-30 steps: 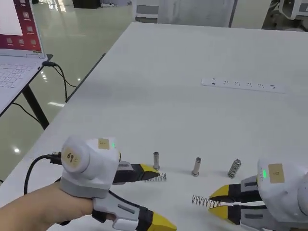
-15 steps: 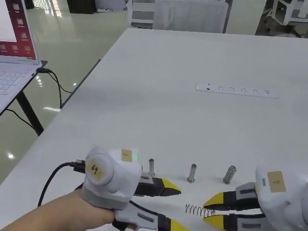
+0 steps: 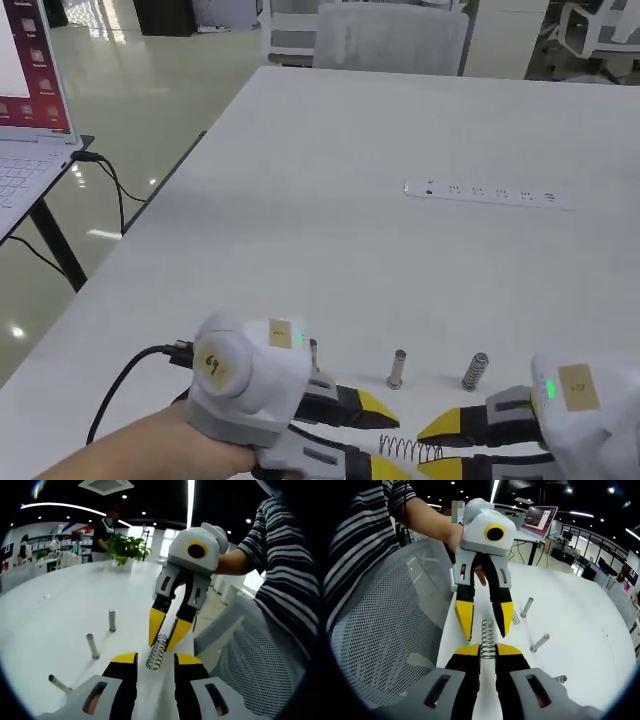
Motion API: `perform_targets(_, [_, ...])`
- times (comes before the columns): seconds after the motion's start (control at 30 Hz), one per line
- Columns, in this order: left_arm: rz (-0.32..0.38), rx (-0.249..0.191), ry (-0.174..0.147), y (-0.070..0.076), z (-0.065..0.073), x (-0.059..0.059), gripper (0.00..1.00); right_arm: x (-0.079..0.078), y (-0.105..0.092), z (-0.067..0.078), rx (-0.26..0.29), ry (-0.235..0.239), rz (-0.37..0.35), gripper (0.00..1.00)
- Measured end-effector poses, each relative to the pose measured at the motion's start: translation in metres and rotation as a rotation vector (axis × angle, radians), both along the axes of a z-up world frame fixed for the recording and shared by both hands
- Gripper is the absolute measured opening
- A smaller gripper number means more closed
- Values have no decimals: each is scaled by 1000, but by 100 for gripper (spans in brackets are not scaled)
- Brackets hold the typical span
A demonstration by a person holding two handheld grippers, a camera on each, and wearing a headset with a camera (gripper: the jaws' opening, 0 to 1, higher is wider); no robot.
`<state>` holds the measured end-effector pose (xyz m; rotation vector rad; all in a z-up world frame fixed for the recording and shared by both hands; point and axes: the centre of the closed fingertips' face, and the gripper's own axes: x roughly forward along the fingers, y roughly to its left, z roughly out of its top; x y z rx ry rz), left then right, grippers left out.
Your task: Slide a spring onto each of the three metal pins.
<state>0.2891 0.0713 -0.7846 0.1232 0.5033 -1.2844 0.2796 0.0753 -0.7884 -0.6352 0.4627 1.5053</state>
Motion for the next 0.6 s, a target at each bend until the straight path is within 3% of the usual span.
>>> perform_targets(0.23, [-12, -4, -7, -3, 0, -3, 13, -3, -1, 2, 7, 5, 3, 8])
perform_targets(0.37, [-22, -2, -42, -4, 1, -2, 5, -3, -1, 3, 16, 16, 0, 8])
perform_targets(0.6, [-27, -9, -73, -4, 3, -1, 4, -1, -1, 4, 23, 15, -10, 8])
